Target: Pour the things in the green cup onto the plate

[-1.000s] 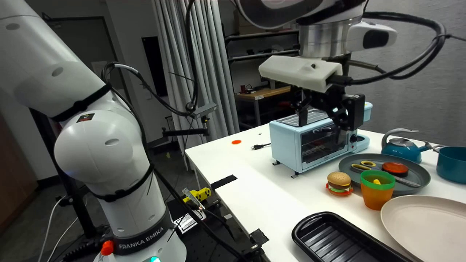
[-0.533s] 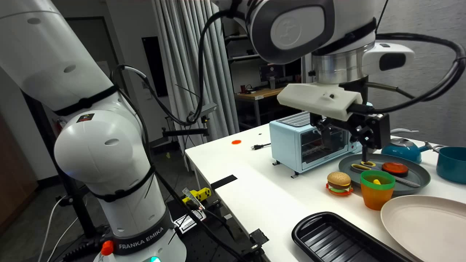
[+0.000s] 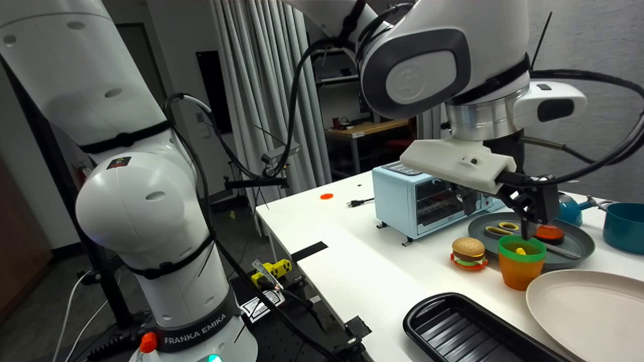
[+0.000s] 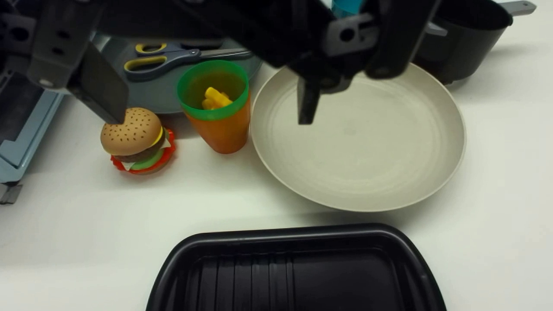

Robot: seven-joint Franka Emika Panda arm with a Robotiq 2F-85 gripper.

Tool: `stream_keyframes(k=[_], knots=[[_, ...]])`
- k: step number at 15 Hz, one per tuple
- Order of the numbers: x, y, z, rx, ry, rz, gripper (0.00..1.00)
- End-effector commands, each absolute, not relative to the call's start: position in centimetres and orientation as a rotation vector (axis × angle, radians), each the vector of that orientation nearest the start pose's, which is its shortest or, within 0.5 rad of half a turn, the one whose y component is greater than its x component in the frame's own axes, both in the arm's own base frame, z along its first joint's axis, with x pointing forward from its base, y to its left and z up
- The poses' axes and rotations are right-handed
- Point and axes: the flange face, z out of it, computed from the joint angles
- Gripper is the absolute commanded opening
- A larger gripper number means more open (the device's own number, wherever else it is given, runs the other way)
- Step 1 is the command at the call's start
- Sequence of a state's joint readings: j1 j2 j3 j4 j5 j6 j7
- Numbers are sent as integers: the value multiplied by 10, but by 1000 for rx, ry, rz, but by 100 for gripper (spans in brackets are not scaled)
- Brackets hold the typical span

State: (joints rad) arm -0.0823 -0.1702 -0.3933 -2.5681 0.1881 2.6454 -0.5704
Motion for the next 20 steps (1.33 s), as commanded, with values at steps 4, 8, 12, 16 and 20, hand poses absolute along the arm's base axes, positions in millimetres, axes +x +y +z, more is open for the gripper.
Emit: stream_keyframes(k=[4, 8, 12, 16, 20], knots=[[408, -213, 344, -3074, 97, -442, 100], [408, -214, 345, -3074, 97, -443, 100], [415, -202, 337, -3060, 67, -434, 100], [423, -193, 324, -3055, 80, -424, 100], [429, -188, 302, -3017, 199, -421, 100]])
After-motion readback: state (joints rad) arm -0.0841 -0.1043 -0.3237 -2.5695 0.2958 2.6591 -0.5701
